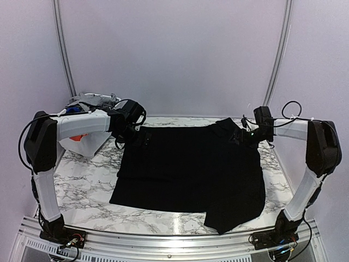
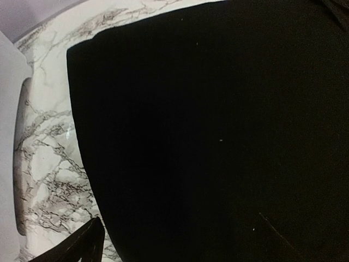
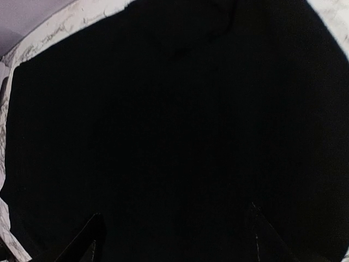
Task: Fold and stack the mixed laundry pile
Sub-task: Flatten out the crumpled T-shirt at the center of the board.
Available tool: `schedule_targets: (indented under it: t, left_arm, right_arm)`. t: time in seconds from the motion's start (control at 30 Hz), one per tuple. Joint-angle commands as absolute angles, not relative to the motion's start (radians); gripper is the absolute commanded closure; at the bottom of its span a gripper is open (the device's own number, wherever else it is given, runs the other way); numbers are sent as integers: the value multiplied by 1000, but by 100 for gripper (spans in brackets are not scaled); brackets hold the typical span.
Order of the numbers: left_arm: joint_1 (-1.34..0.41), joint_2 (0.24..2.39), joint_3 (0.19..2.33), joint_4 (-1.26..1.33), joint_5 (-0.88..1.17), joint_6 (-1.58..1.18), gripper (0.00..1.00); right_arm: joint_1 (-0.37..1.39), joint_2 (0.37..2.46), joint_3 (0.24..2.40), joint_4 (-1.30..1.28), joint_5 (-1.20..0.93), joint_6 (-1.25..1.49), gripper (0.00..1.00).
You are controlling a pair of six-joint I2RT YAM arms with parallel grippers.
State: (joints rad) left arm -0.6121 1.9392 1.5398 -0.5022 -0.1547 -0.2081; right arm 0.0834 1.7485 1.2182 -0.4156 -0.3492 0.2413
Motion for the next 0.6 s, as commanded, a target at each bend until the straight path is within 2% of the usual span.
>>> schedule_targets:
  t: [0.0, 0.3, 0.57]
  left_arm:
    - [-602, 1969, 1505, -509, -119, -265, 1]
    - [-557, 2134, 1559, -512, -140, -263, 1]
    - [-480, 2260, 1687, -585, -203, -265, 8]
  right_arm:
    - [94, 1737, 1145, -326, -385, 283, 16]
    - [87, 1931, 1242, -333, -336, 258, 16]
    - [84, 2087, 1502, -404, -450, 225, 20]
